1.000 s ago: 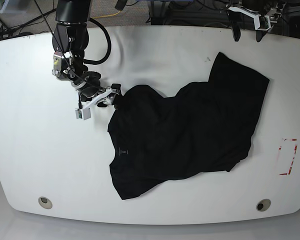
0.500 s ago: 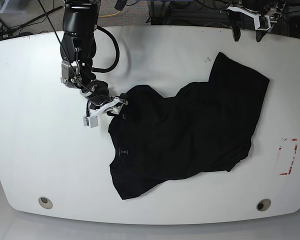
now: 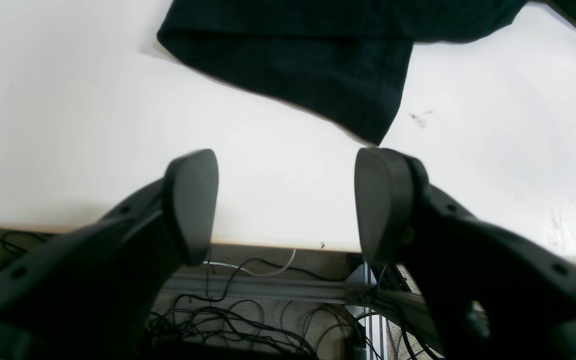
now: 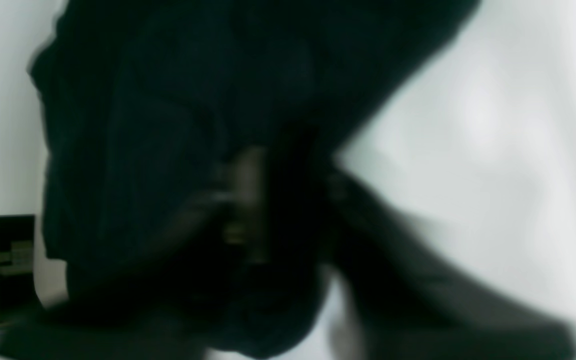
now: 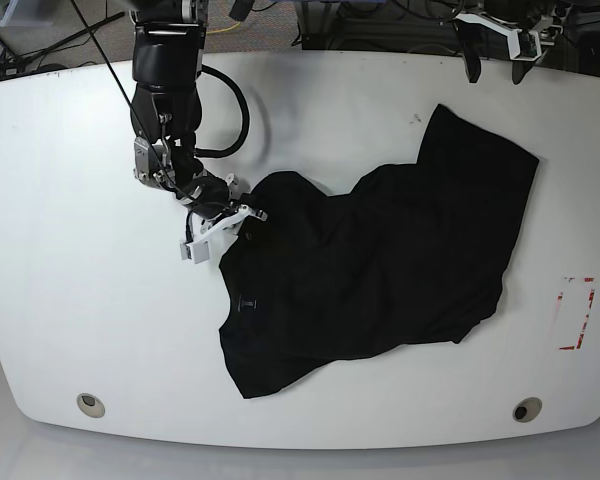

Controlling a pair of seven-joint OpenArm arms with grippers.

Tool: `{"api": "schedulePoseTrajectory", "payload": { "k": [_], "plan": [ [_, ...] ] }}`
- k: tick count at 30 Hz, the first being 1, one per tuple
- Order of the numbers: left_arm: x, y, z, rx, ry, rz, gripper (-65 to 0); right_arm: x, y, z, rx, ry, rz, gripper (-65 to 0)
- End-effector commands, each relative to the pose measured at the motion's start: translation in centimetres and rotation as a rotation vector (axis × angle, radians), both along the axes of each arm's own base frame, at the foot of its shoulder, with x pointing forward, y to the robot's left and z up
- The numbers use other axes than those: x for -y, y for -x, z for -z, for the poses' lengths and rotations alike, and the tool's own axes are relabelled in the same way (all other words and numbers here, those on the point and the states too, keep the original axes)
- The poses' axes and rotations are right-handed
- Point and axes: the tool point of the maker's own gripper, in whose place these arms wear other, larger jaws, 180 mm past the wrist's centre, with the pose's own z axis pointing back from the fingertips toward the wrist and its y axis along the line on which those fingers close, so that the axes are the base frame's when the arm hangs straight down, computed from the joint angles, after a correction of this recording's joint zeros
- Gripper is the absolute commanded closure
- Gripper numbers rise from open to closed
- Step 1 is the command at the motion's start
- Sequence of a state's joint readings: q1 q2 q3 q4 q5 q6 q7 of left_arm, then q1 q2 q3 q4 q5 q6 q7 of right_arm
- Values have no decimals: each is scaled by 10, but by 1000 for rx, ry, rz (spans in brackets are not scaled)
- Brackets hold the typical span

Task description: Fold the T-shirt properly

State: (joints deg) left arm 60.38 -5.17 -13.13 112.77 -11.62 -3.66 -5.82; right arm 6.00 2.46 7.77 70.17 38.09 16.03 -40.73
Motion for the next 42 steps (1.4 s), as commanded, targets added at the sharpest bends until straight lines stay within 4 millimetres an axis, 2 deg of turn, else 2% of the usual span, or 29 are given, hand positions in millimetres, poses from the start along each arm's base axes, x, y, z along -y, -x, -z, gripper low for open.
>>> {"api": "schedulePoseTrajectory", "payload": {
  "k": [1, 7, 11, 19, 29, 36, 42],
  "plan": [
    [7, -5, -2, 9, 13, 14, -394, 2, 0, 1, -15, 24, -17, 0],
    [11, -22, 14, -72, 32, 12, -394, 3, 1, 1, -15, 25, -14, 0],
    [16, -33, 20, -88, 64, -29, -396, 13, 3, -4, 5, 54, -16, 0],
    [24, -51, 30, -146, 96, -27, -397, 15, -2, -24, 68, 71, -23, 0],
    [39, -70, 41, -226, 160, -50, -397, 23, 4, -18, 54, 90, -23, 0],
    [50, -68, 64, -306, 224, -83, -397, 23, 5, -18, 54, 90, -24, 0],
    [52, -59, 80, -354, 235, -91, -397, 23, 5, -18, 56, 90, -25, 0]
  ]
}}
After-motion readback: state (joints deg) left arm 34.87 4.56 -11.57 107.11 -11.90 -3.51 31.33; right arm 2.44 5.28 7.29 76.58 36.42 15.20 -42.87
